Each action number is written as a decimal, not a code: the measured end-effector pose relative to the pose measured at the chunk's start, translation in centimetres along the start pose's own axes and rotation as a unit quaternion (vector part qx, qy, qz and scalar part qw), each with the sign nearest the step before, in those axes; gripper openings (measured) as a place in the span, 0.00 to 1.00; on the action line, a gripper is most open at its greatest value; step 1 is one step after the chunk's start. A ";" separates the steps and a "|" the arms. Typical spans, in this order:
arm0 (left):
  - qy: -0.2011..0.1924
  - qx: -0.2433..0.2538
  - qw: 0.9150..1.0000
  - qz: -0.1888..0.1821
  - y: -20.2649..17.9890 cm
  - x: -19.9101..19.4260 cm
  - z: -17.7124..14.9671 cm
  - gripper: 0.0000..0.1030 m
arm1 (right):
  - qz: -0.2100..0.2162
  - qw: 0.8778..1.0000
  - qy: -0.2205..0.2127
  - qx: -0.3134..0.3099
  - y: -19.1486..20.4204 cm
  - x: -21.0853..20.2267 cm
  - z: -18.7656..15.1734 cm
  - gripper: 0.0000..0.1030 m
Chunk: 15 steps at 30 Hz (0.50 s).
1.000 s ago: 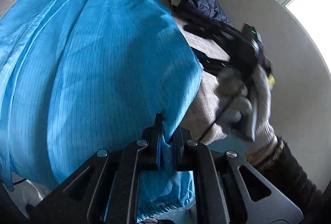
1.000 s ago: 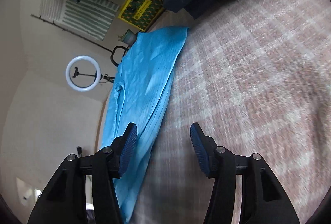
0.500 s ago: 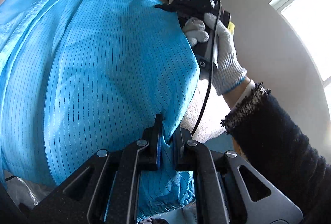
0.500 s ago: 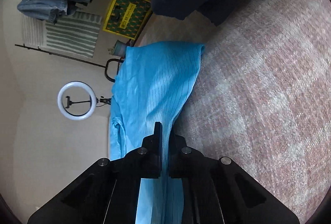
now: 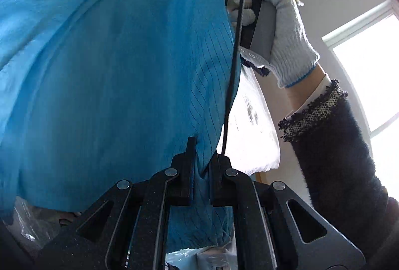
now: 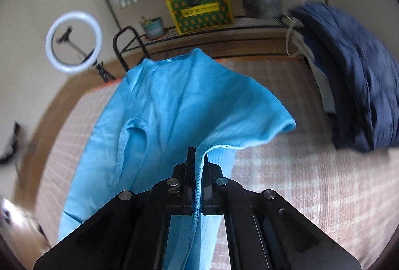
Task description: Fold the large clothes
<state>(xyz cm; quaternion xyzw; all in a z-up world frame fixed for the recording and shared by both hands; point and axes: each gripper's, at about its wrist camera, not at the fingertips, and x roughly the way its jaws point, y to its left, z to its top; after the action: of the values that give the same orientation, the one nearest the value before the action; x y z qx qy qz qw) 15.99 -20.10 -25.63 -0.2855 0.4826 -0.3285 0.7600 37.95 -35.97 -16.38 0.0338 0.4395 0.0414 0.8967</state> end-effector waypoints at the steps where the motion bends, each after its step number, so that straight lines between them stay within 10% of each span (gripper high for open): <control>1: -0.004 -0.006 1.000 -0.001 0.5 -0.5 0.0 0.05 | -0.005 1.000 0.002 -0.017 1.3 0.3 0.2 0.01; 15: -0.049 -0.105 0.993 0.019 9.1 -7.5 0.2 0.05 | -0.072 0.978 0.063 -0.183 17.6 10.8 -0.5 0.01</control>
<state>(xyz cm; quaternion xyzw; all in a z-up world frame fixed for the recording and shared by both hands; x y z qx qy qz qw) 15.82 -8.62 -28.24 -0.3705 0.4820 -0.2467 0.7547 43.32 -17.33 -23.43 -0.1655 0.4816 0.0590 0.8586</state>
